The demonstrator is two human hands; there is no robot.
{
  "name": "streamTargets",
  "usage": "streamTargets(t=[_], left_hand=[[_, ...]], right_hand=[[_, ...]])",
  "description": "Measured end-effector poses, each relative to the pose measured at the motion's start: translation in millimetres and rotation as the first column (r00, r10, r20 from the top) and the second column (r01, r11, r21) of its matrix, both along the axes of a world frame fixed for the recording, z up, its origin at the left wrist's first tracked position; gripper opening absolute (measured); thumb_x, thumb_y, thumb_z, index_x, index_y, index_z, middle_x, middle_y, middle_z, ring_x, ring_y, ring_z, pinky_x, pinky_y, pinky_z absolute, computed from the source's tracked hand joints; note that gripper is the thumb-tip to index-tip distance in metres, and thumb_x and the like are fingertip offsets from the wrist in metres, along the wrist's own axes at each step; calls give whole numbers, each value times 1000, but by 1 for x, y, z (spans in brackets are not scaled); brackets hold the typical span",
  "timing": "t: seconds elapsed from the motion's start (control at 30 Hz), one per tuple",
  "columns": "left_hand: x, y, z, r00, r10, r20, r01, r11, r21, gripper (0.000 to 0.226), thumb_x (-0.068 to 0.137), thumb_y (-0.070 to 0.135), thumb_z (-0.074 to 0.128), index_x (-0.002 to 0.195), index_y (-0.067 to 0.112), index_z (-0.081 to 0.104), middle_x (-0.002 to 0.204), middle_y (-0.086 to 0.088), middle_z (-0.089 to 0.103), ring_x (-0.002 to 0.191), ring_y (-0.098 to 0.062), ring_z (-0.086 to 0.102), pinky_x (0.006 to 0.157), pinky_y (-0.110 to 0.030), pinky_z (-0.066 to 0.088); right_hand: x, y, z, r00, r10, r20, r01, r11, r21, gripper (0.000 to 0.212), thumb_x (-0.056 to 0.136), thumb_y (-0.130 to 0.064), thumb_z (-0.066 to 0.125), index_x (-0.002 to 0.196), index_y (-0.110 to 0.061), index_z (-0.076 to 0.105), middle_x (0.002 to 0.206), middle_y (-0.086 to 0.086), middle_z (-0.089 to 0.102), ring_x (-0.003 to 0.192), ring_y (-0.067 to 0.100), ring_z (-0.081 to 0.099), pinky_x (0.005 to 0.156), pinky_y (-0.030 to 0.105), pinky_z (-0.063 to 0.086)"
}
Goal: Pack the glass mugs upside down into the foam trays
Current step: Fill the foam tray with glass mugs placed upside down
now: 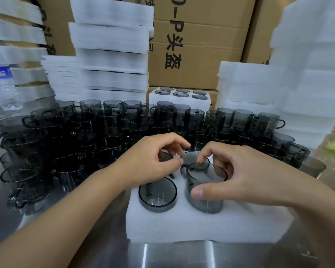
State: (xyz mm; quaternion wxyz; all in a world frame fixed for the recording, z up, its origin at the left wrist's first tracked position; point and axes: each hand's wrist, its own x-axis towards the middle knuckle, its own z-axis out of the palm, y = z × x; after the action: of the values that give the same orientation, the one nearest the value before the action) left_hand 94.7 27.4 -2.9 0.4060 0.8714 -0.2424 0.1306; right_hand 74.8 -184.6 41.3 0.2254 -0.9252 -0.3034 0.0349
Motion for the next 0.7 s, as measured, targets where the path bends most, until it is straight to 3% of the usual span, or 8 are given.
streamTargets(t=[0.27, 0.43, 0.7], left_hand=[[-1, 0, 2, 1000, 1, -3, -1, 1000, 18, 13, 85, 20, 69, 95, 28, 71, 90, 18, 63, 88, 0, 60, 78, -24, 51], [-2, -1, 3, 1000, 13, -1, -13, 998, 69, 22, 75, 41, 63, 93, 32, 70, 93, 16, 63, 94, -1, 59, 83, -28, 50], [-2, -1, 3, 1000, 24, -2, -24, 995, 95, 26, 70, 46, 68, 93, 35, 70, 94, 19, 62, 97, -1, 58, 85, -27, 47]], right_hand=[[-1, -1, 2, 999, 39, -29, -37, 998, 41, 63, 42, -79, 66, 94, -46, 50, 87, -24, 50, 62, -4, 45, 57, 12, 39], [0, 0, 1, 996, 56, -69, -59, 997, -47, 67, 40, -80, 69, 95, -50, 47, 92, -32, 47, 74, -9, 48, 59, 11, 39], [5, -2, -4, 996, 71, -61, -76, 994, -77, 67, 40, -84, 65, 95, -51, 47, 91, -33, 47, 72, -9, 48, 57, 11, 39]])
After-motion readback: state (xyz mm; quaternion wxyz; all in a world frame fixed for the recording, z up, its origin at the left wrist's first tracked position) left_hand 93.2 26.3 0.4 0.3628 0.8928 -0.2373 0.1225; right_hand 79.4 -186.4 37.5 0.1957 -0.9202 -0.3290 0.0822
